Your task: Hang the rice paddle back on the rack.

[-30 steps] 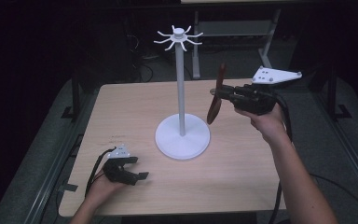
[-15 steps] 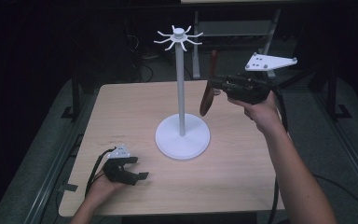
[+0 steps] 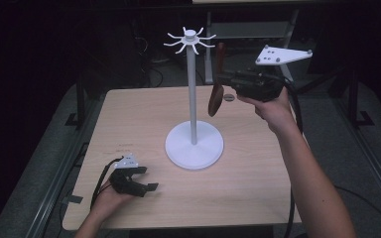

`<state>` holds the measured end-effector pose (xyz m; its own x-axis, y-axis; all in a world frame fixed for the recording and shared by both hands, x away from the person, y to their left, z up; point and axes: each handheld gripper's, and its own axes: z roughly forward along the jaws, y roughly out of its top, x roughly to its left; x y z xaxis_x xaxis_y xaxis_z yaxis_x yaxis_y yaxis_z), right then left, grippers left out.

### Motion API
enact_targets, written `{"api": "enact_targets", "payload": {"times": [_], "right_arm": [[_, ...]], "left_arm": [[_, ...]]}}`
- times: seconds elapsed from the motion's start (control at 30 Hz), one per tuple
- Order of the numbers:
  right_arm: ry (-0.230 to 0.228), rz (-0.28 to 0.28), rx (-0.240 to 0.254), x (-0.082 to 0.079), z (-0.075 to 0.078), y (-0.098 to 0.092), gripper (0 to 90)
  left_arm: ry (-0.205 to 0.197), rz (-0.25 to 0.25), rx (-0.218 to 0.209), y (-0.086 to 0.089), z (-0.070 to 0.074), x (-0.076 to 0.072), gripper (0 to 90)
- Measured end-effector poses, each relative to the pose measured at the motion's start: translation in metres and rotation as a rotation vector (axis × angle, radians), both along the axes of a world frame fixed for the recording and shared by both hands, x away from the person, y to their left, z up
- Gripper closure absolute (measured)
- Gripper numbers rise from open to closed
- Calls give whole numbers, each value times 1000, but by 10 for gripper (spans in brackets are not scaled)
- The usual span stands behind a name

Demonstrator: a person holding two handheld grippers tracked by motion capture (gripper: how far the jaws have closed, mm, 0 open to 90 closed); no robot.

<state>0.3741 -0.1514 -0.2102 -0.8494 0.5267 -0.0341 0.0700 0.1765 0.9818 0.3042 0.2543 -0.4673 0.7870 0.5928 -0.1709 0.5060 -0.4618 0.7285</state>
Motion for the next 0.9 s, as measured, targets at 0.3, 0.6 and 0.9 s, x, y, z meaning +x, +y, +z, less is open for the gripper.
{"api": "enact_targets", "payload": {"times": [0.3, 0.6, 0.9], "right_arm": [[5, -7, 1, 7, 2, 7, 777], [13, -11, 1, 14, 1, 11, 777], [18, -8, -14, 18, 4, 20, 777]], "left_arm": [[0, -1, -1, 0, 0, 0, 157], [-2, 0, -5, 0, 0, -1, 157], [-3, -1, -5, 0, 1, -1, 157]]}}
